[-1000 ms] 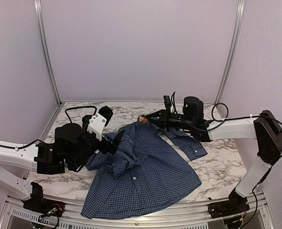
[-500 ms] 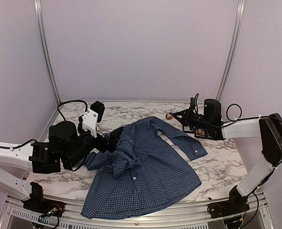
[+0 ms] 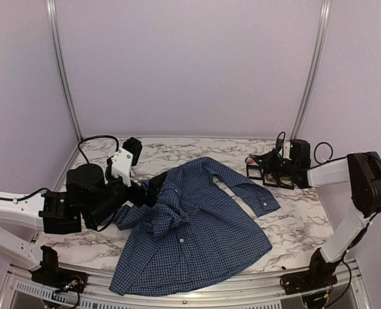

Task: Remove the brooch from the garment
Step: Place the brooch in the brooch box.

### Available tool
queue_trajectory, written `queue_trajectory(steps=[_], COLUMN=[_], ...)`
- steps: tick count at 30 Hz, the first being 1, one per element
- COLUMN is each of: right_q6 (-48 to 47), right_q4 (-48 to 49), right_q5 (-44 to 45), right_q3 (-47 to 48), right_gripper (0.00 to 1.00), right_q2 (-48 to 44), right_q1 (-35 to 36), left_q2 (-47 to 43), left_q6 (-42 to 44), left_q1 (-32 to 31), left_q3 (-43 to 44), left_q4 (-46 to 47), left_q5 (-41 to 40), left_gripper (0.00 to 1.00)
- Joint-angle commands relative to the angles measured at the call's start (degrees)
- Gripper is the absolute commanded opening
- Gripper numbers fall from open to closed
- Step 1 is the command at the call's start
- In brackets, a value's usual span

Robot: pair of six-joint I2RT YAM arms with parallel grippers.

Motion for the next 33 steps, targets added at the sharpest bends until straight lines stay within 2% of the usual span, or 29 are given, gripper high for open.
queue_trajectory(steps=[1,18,33], right_q6=[-1.74,-1.33,-1.45], right_q4=[0.86,4.69,3.28], right_q5=[1.19,6.8,11.01], right_q3=[0.24,7.36,8.49], right_gripper=[0.0,0.0,0.0], right_q2=[3.98,16.91,18.48], right_q1=[-2.42,-3.68,-3.65], left_q2=[-1.45,-4.24,-4.09], left_q6=[-0.31,-0.49,0.15], left_q1=[-0.03,-0.06,0.03], left_q3=[0.57,-0.16,-0.23], left_q4=[-2.19,-4.36,-4.03], left_q5=[0.16,-1.09,-1.06], left_gripper=[0.99,0.99,0.99])
